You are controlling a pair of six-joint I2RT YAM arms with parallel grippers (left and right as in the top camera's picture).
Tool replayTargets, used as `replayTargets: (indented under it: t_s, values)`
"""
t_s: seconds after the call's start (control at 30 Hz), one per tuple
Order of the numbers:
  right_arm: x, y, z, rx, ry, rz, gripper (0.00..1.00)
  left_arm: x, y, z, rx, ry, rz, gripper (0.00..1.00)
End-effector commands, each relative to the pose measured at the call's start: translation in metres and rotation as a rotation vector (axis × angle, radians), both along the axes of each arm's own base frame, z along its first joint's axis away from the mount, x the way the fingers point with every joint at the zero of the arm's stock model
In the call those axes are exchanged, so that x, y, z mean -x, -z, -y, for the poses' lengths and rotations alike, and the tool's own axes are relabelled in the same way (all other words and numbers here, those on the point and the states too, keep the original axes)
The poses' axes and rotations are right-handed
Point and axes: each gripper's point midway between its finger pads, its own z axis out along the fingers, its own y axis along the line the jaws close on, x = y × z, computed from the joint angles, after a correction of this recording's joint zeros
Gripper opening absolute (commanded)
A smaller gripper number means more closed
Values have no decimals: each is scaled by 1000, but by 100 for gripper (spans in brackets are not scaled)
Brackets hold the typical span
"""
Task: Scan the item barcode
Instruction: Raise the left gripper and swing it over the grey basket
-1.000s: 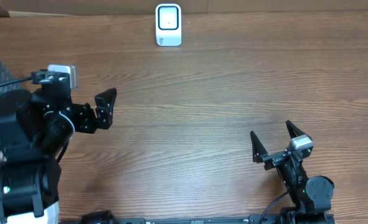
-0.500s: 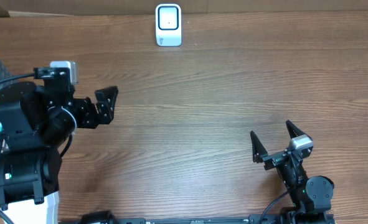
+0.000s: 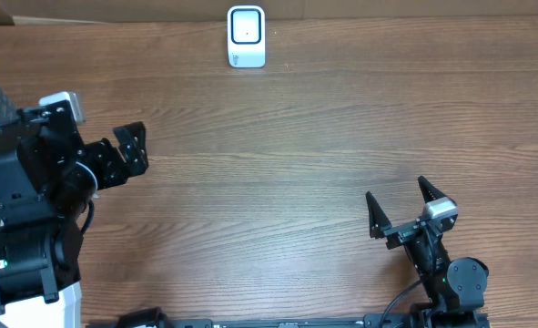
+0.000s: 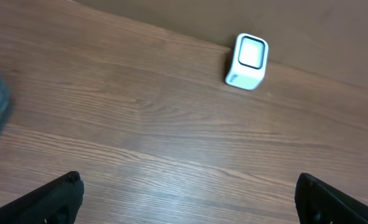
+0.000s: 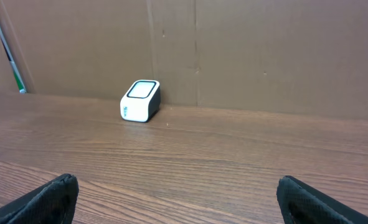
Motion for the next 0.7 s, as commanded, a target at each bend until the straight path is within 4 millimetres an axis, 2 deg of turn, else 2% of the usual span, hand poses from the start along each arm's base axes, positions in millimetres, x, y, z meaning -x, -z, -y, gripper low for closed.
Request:
replayTargets:
  t_s: [0.0, 0.53, 0.67]
  values:
    - [0, 2, 0, -2, 0, 1, 100, 0, -12, -11, -22, -61, 30, 100]
    - [0, 2, 0, -2, 0, 1, 100, -3, -13, -16, -29, -88, 33, 100]
    - [0, 2, 0, -2, 0, 1, 100, -9, -20, -18, -28, -89, 30, 100]
